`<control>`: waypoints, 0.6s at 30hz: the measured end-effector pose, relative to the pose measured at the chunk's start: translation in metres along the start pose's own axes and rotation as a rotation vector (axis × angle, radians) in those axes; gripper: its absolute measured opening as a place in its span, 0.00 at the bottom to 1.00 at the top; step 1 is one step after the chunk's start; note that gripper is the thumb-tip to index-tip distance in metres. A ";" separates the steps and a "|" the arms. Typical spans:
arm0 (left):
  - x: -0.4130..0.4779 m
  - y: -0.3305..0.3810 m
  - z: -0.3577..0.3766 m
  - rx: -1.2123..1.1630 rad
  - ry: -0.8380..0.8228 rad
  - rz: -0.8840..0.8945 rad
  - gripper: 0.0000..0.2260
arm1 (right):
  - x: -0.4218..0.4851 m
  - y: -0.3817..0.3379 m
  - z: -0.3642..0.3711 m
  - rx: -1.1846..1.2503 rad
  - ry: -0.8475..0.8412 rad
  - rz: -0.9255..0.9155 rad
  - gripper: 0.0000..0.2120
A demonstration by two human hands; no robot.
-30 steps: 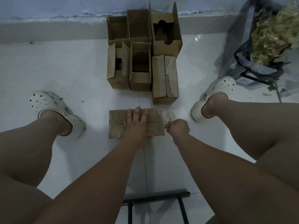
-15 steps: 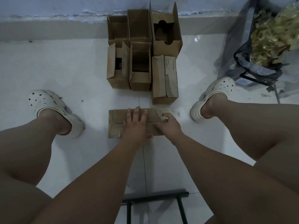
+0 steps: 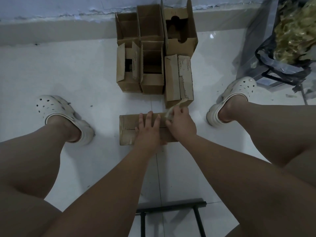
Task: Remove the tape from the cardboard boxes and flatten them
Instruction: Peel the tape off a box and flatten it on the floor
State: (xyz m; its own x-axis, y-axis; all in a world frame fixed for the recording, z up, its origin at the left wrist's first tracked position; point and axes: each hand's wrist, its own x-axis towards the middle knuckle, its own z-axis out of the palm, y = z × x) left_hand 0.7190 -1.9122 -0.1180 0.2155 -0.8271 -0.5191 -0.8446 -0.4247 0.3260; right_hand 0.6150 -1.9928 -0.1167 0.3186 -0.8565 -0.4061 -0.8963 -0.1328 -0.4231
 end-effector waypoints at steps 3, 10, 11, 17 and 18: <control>0.000 -0.001 0.001 -0.001 0.010 0.009 0.42 | 0.012 0.001 -0.004 0.054 -0.023 0.018 0.14; 0.003 -0.004 0.002 0.017 0.014 0.003 0.43 | 0.025 0.008 -0.011 -0.012 -0.088 -0.092 0.15; 0.003 -0.004 0.002 0.017 0.016 0.004 0.43 | 0.025 0.008 -0.011 -0.032 -0.087 -0.093 0.15; 0.002 -0.005 0.003 0.021 0.024 0.009 0.43 | 0.020 0.000 -0.018 -0.391 -0.188 -0.153 0.16; 0.002 -0.005 0.003 0.023 0.024 0.009 0.43 | 0.020 -0.002 -0.021 -0.438 -0.213 -0.168 0.17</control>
State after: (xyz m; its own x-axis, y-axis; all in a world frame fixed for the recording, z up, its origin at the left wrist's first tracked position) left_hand 0.7221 -1.9105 -0.1234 0.2187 -0.8396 -0.4972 -0.8574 -0.4086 0.3128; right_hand 0.6172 -2.0198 -0.1072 0.4845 -0.6905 -0.5371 -0.8577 -0.4957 -0.1365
